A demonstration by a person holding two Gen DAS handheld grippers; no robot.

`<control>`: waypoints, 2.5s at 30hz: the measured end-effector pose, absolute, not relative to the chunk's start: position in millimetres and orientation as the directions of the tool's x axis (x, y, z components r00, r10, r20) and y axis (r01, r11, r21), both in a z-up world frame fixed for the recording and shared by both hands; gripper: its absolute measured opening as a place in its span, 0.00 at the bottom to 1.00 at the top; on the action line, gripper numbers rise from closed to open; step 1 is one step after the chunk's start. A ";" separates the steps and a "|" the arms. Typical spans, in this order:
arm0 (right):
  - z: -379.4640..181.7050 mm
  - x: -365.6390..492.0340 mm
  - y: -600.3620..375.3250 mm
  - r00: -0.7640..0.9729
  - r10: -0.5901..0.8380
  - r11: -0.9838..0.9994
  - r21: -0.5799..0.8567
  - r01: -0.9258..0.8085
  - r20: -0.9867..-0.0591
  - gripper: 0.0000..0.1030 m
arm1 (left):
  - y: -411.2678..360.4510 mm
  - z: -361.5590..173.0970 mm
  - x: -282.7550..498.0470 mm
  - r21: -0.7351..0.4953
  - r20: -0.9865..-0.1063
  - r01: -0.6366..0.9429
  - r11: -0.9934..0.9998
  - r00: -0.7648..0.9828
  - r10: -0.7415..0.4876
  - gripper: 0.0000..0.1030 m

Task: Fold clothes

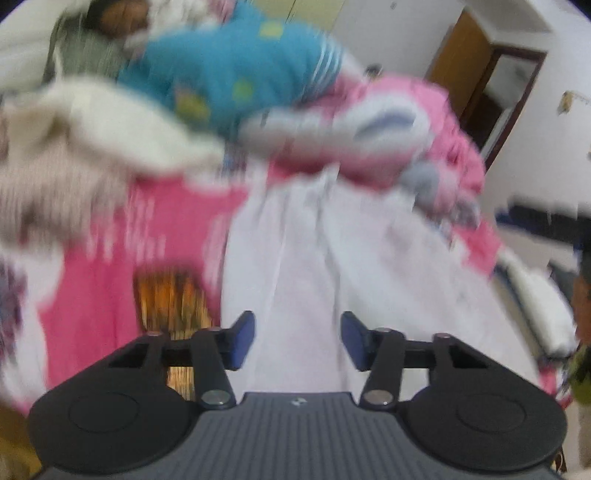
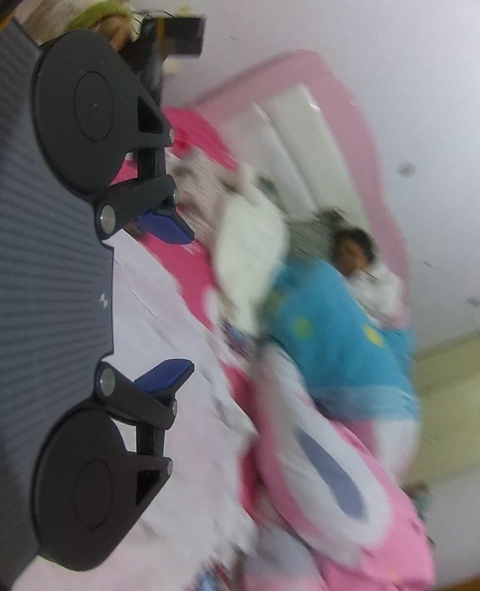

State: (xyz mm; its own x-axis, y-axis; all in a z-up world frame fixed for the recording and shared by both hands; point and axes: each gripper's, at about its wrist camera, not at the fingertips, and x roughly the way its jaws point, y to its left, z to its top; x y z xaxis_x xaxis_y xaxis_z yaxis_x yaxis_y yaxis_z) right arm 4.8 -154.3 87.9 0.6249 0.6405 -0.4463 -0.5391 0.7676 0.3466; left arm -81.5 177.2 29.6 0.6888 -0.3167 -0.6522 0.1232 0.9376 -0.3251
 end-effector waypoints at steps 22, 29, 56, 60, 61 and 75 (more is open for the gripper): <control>-82.9 77.8 -12.4 0.281 0.656 0.753 0.580 -0.312 -0.701 0.47 | 170.7 -67.0 -130.1 -0.235 -0.673 -0.015 0.972 0.724 -0.151 0.01; -57.4 69.3 -0.6 0.253 0.696 0.710 0.592 -0.382 -0.671 0.50 | 147.9 -32.2 -143.3 -0.252 -0.568 0.120 0.960 0.785 -0.247 0.01; -52.9 28.1 -177.2 0.582 0.505 0.846 0.498 -0.189 -0.637 0.05 | 4.5 -42.3 -122.3 -0.209 -0.550 0.659 0.723 0.532 -0.644 0.04; -76.7 27.0 -196.0 0.583 0.385 0.904 0.420 -0.083 -0.716 0.10 | 5.6 -58.6 -122.4 -0.247 -0.594 0.666 0.704 0.470 -0.653 0.22; -76.2 25.0 -200.1 0.593 0.380 0.904 0.420 -0.077 -0.709 0.11 | 12.3 -58.9 -125.0 -0.252 -0.590 0.666 0.702 0.469 -0.657 0.27; -58.1 -22.3 -117.2 0.525 0.391 0.880 0.140 -0.454 -0.756 0.53 | 58.5 -74.5 -113.7 -0.212 -0.668 0.518 0.828 0.542 -0.510 0.32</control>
